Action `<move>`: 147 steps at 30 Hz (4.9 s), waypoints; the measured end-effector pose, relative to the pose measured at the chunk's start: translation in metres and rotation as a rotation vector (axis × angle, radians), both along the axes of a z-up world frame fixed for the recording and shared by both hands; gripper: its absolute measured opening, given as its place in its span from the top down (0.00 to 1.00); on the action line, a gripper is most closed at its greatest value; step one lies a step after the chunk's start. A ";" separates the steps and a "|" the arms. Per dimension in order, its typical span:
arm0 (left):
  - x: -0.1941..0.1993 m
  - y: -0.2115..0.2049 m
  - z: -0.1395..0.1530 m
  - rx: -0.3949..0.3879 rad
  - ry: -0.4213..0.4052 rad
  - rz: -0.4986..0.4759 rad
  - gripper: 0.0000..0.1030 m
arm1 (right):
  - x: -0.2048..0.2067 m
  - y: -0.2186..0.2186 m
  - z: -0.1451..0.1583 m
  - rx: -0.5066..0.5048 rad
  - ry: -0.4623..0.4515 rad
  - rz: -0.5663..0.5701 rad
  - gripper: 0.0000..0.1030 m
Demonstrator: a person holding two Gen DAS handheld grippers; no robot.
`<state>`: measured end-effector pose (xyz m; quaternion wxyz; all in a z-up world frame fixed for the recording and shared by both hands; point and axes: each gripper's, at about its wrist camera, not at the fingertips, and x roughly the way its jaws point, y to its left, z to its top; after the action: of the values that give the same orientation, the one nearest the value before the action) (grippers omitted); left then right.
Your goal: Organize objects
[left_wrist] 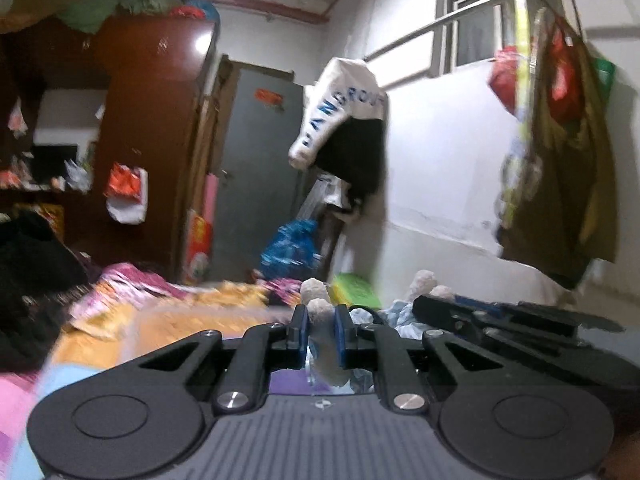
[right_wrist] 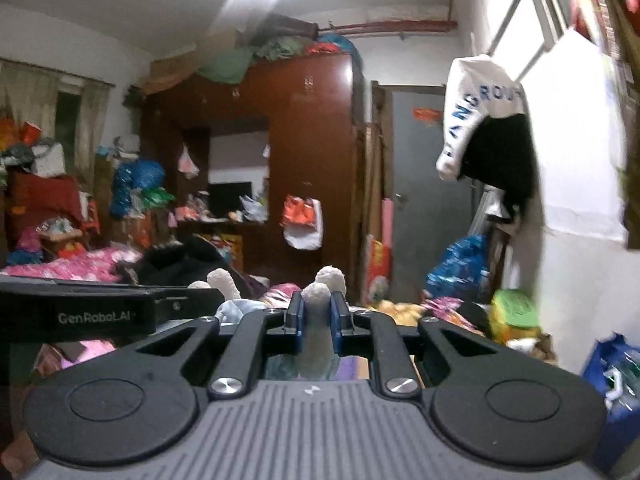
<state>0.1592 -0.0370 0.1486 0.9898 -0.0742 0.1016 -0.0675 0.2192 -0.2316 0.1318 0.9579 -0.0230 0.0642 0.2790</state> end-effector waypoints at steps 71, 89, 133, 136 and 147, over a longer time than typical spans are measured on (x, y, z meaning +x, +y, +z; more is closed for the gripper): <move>-0.079 0.073 -0.184 0.107 0.130 0.071 0.15 | 0.048 -0.011 -0.165 -0.084 0.449 -0.087 0.11; -0.078 0.067 -0.183 0.110 0.105 0.063 0.57 | 0.044 -0.010 -0.163 -0.096 0.413 -0.104 0.26; 0.114 0.038 -0.040 0.108 0.332 0.032 0.57 | 0.117 0.030 -0.068 -0.141 0.331 -0.049 0.26; 0.117 0.042 -0.047 0.103 0.353 0.037 0.57 | 0.116 0.031 -0.070 -0.132 0.333 -0.041 0.26; 0.060 0.051 -0.040 0.115 0.149 0.027 0.10 | 0.064 -0.001 -0.057 -0.039 0.196 0.004 0.00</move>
<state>0.2187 0.0144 0.1088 0.9829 -0.0233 0.1778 -0.0424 0.2837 -0.2326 0.0745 0.9458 -0.0145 0.1631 0.2805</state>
